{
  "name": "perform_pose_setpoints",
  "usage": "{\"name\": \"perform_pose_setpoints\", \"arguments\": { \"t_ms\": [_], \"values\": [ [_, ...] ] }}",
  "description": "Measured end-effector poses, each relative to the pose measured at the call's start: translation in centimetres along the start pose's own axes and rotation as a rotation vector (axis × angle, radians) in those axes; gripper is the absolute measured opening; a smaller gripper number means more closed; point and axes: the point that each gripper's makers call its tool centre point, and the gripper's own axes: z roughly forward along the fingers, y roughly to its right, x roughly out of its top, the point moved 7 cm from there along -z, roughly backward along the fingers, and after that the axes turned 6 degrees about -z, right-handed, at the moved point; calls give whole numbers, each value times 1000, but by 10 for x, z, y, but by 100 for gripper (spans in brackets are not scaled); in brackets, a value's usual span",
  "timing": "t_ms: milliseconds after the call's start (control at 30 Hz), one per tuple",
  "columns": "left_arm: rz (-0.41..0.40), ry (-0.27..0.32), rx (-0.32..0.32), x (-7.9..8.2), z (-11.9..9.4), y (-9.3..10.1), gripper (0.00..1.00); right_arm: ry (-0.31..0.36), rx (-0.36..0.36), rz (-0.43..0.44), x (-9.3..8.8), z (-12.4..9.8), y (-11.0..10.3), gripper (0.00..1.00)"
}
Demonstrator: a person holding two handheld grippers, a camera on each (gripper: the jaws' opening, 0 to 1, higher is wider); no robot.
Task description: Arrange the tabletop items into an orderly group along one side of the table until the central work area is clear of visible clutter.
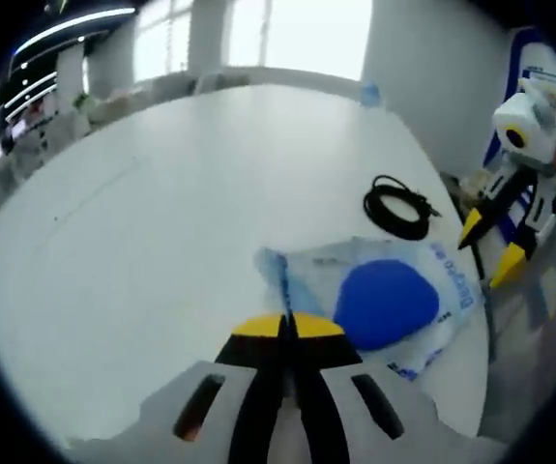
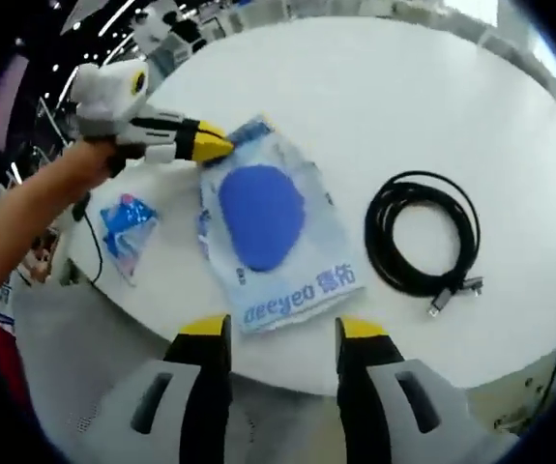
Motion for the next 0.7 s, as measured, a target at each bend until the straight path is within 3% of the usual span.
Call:
{"name": "perform_pose_setpoints", "arguments": {
  "t_ms": [200,333,700],
  "values": [
    [-17,6,15,-4,-4,3,0,-1,-1,112,2,12,3,34],
    [-30,6,28,-7,-9,2,0,-18,-14,135,1,17,5,23],
    [-52,10,44,-12,-16,4,0,-7,12,178,-2,22,6,9]
  ]
}}
